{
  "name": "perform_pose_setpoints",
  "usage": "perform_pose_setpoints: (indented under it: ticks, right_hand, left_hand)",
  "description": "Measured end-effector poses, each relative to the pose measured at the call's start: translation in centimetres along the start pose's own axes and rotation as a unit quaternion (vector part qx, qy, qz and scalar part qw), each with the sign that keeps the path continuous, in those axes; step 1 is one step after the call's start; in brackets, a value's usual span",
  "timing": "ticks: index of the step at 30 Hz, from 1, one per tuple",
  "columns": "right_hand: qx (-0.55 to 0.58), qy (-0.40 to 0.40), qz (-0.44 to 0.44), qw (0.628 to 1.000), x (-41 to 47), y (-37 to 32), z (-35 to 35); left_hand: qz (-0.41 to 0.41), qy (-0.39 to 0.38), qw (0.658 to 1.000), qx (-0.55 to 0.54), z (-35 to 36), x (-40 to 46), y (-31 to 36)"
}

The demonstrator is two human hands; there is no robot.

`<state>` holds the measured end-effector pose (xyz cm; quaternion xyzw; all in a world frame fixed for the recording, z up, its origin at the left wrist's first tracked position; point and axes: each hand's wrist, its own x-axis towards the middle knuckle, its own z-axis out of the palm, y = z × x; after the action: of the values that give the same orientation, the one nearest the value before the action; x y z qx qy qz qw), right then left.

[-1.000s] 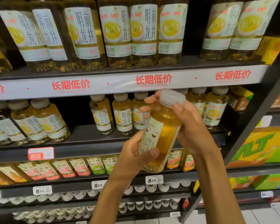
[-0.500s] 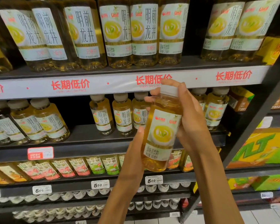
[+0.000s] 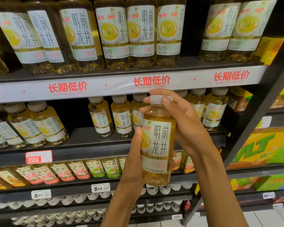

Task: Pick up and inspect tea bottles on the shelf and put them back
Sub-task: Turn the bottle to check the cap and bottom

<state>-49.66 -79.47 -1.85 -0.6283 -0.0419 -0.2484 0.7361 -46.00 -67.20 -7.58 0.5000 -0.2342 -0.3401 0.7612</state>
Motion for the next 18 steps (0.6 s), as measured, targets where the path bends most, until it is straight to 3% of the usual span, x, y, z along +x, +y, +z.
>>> perform_pose_setpoints:
  ticks: [4, 10, 15, 18]
  right_hand:
    - [0.04, -0.01, 0.008, 0.999, 0.07, 0.02, 0.19]
    - [-0.045, 0.024, -0.021, 0.999, -0.22, -0.46, -0.02]
    - [-0.046, 0.041, -0.022, 0.998, -0.22, -0.46, -0.05]
    - [0.01, 0.044, -0.001, 0.999, 0.18, -0.32, -0.38]
  left_hand:
    - [-0.009, 0.001, 1.0, 0.025, 0.17, -0.18, -0.12]
    - [0.032, 0.028, 0.99, 0.133, 0.41, -0.28, 0.63]
    - [0.02, 0.01, 0.991, 0.129, 0.57, -0.79, 0.45]
    - [0.011, 0.011, 0.994, 0.104, 0.59, -0.78, 0.32]
